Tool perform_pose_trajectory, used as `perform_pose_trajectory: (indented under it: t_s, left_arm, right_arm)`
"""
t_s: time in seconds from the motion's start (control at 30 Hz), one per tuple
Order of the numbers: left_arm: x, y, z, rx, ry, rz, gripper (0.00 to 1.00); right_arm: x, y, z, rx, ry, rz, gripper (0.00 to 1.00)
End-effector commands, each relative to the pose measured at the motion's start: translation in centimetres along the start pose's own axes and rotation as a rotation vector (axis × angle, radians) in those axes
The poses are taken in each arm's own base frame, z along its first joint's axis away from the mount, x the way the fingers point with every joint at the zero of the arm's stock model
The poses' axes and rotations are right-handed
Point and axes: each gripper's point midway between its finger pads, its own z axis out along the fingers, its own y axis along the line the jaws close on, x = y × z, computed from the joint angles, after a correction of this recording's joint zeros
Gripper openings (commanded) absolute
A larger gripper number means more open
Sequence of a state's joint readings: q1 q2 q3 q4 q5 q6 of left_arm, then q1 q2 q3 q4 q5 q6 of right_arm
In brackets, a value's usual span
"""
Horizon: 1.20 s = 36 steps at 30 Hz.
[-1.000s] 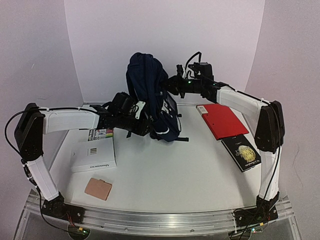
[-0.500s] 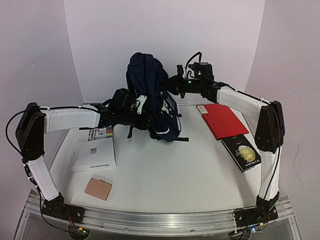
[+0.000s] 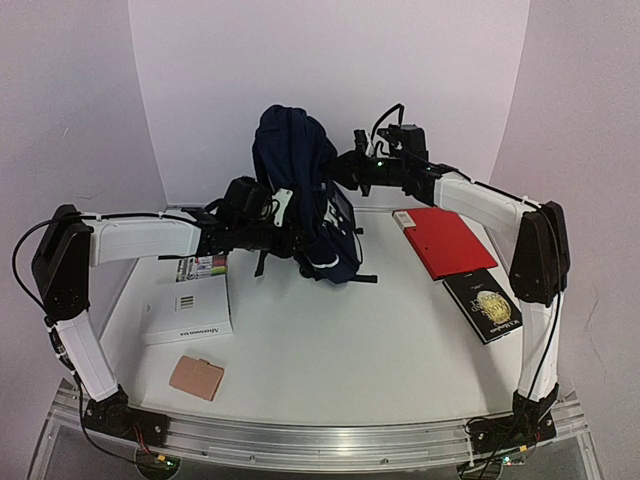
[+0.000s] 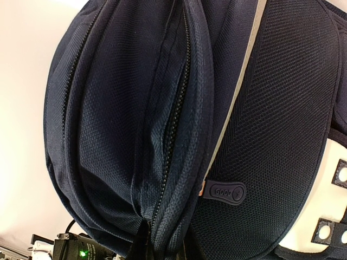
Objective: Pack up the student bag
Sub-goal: Unzip the student bag at the center of the board.
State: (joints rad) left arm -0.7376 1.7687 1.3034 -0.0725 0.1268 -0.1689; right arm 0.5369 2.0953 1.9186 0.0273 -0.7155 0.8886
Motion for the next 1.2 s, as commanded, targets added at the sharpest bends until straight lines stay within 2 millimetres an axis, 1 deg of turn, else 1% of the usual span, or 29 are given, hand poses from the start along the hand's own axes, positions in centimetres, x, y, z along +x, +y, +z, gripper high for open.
perform_pose_trajectory:
  t_s: [0.0,0.07,0.13,0.33,0.43,0.53,0.6,0.67,0.73,0.77,0.83,0.93,1.0,1.17]
  left_arm:
    - [-0.4,0.6,-0.7,-0.020,-0.032,-0.016,0.38]
    - [-0.1,0.8,-0.4,-0.019,-0.026,-0.018,0.39]
    - [0.2,0.8,0.0,-0.017,-0.022,-0.018,0.37]
    - [-0.1,0.9,0.6,-0.007,-0.029,-0.019,0.25]
    - [-0.2,0.5,0.4,0.009,-0.021,-0.024,0.18]
    - [-0.9,-0.1,-0.7,0.024,-0.019,-0.034,0.13]
    - [-1.6,-0.5,-1.6,0.031,-0.019,-0.039,0.10]
    - [-2.8,-1.0,-2.8,0.032,-0.028,-0.039,0.07]
    - [-3.5,-1.3,-3.7,0.027,-0.022,-0.040,0.05]
    - [-4.3,-1.4,-4.2,0.023,-0.033,-0.041,0.03]
    - [-5.2,-1.5,-5.0,0.012,-0.046,-0.047,0.01]
    - [-6.7,-1.6,-5.9,-0.001,-0.065,-0.052,0.00]
    - [-7.3,-1.6,-6.1,-0.013,-0.055,-0.049,0.00]
    - [-9.9,-1.4,-6.5,-0.038,-0.079,-0.060,0.00]
  right_arm:
    - [-2.0,4.2,-1.3,-0.104,-0.051,-0.045,0.00]
    - [-2.0,4.2,-1.3,-0.103,-0.050,-0.044,0.00]
    - [-1.9,4.1,-1.2,-0.102,-0.049,-0.041,0.00]
    - [-1.9,4.2,-1.3,-0.104,-0.048,-0.045,0.00]
    - [-1.9,4.0,-1.3,-0.098,-0.051,-0.053,0.00]
    - [-1.8,3.3,-1.2,-0.080,-0.053,-0.076,0.00]
    - [-1.5,2.4,-1.1,-0.055,-0.054,-0.110,0.00]
    - [-1.0,1.0,-1.0,-0.019,-0.051,-0.149,0.00]
    - [-0.5,-0.4,-0.9,0.015,-0.043,-0.177,0.00]
    - [-0.1,-1.1,-0.8,0.030,-0.035,-0.191,0.00]
    - [0.5,-2.2,-0.7,0.053,-0.023,-0.213,0.00]
    - [1.0,-3.1,-0.7,0.076,-0.008,-0.245,0.00]
    - [1.3,-3.4,-0.7,0.085,0.000,-0.266,0.00]
    - [2.3,-4.2,-1.1,0.103,0.037,-0.338,0.00]
